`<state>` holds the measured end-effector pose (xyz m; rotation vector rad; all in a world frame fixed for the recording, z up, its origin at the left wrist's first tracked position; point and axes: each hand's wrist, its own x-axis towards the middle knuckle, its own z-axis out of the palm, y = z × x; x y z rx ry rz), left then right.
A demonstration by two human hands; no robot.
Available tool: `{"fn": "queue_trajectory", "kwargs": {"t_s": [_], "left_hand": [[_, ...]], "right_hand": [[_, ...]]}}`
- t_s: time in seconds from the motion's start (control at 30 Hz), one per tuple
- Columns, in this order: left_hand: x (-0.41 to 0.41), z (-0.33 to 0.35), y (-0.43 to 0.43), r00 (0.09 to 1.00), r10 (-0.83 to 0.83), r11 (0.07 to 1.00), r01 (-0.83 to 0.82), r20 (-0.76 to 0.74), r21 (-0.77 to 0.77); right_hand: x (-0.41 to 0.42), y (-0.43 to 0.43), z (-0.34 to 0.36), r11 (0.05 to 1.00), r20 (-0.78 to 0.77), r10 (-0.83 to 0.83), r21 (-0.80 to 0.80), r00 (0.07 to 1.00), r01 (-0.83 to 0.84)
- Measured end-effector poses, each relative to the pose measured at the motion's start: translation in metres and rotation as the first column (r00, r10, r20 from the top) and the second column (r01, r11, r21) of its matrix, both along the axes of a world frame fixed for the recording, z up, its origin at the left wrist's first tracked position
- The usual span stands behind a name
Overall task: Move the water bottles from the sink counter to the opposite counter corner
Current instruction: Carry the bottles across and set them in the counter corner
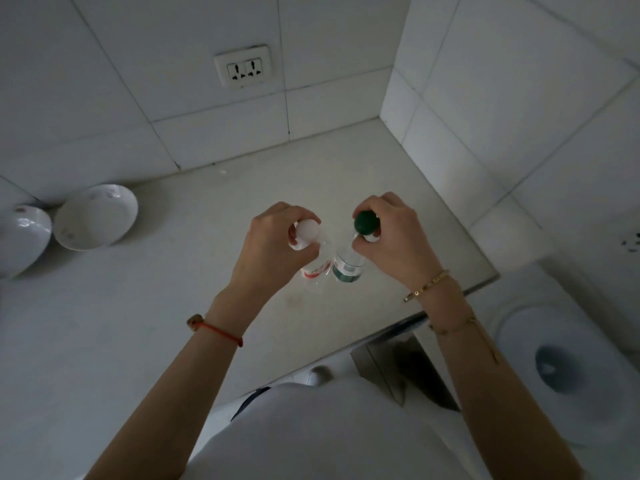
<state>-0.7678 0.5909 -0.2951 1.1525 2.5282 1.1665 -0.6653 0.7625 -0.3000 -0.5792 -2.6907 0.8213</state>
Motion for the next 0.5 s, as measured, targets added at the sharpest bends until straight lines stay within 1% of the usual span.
{"fn": "queue_trajectory", "kwargs": {"t_s": [0.3,0.5], "left_hand": [[-0.086,-0.015,0.107,1.0,0.002,0.999,-0.002,-0.001,-0.049],[-0.152,-0.024,0.19,1.0,0.002,0.997,-0.004,-0.03,-0.079]], "right_hand": [[-0.083,0.111,0.0,1.0,-0.015,-0.027,-0.01,1.0,0.027],[-0.143,0.183,-0.01,0.998,0.018,-0.055,0.019,0.998,0.055]]}}
